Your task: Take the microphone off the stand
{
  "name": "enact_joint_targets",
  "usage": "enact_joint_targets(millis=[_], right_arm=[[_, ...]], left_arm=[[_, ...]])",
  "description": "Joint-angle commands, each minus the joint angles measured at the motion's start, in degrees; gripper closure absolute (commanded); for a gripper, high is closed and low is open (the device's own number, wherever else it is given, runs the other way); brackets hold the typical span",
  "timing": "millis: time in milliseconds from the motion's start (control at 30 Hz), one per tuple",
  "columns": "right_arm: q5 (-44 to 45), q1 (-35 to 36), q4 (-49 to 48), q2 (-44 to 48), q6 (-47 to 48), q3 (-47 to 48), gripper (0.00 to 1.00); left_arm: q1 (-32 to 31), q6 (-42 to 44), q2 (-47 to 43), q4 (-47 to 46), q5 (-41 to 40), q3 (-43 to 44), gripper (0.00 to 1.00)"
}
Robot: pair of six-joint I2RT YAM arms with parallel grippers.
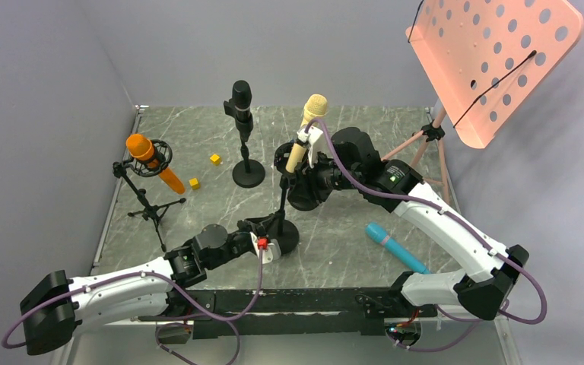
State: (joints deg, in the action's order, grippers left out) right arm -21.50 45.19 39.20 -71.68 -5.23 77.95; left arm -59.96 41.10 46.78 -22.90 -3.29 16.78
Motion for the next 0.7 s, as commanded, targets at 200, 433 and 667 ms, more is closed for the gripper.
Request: enact_joint_targets(millis=[200, 433, 667], right_arm=[[-1.9, 0.2, -2.1, 0.7, 0.5, 0.2, 0.66], [-2.8, 0.1, -1.2, 2.8, 3.9, -2.1, 0.76], [-3.3, 0.2, -0.5, 3.0, 4.7, -2.0, 0.77]], left_arm=[[6.9, -12.0, 0.0, 6.7, 1.9, 4.4, 1.0], [13.8, -32.1, -2.9, 22.2, 25.0, 12.5, 1.0], [16.9, -33.1, -3.4, 26.3, 27.7, 13.3, 0.83]])
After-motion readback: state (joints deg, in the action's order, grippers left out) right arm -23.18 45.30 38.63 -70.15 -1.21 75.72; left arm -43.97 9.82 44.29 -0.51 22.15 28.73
